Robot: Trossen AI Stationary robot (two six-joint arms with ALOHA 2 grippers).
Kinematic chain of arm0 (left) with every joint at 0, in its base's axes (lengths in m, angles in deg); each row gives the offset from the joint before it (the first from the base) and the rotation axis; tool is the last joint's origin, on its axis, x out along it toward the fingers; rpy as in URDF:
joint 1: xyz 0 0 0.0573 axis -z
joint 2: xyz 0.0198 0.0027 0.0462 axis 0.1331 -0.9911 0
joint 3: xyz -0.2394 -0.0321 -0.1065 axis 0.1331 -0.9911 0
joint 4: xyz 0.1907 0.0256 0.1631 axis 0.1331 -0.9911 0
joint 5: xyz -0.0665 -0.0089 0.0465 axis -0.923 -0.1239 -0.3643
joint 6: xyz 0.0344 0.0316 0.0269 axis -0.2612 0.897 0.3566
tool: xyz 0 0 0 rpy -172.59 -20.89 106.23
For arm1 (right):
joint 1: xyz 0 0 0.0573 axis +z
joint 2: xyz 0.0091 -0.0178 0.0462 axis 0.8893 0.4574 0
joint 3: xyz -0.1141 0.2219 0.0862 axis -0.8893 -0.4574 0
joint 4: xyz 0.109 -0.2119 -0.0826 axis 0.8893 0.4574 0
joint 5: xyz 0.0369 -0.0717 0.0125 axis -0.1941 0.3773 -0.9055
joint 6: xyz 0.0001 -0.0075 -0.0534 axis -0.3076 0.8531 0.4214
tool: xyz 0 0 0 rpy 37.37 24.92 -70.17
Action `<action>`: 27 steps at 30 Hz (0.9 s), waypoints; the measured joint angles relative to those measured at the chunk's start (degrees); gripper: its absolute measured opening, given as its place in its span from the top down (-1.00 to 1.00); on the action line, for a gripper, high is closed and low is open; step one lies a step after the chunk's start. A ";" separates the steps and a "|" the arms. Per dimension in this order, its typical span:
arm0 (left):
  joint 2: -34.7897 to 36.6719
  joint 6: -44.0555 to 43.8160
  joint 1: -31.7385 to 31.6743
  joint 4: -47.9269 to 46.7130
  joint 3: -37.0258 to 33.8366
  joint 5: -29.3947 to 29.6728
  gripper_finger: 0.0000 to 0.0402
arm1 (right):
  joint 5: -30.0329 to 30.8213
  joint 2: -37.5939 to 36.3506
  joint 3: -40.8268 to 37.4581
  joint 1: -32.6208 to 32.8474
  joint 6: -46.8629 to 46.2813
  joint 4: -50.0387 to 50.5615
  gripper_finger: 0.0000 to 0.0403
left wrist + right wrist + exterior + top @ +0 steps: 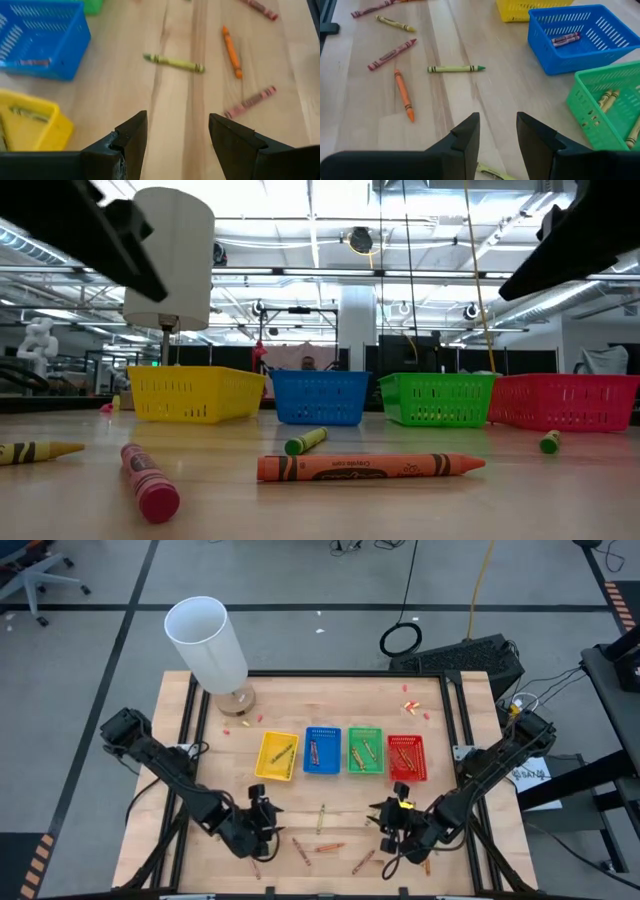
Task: Sort crayons
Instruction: Put the green crayon into the yellow bin
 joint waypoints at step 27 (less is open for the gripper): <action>0.04 -12.42 9.00 -0.46 -3.41 5.09 -0.05 | -0.52 7.51 0.02 0.01 -2.03 -1.36 0.42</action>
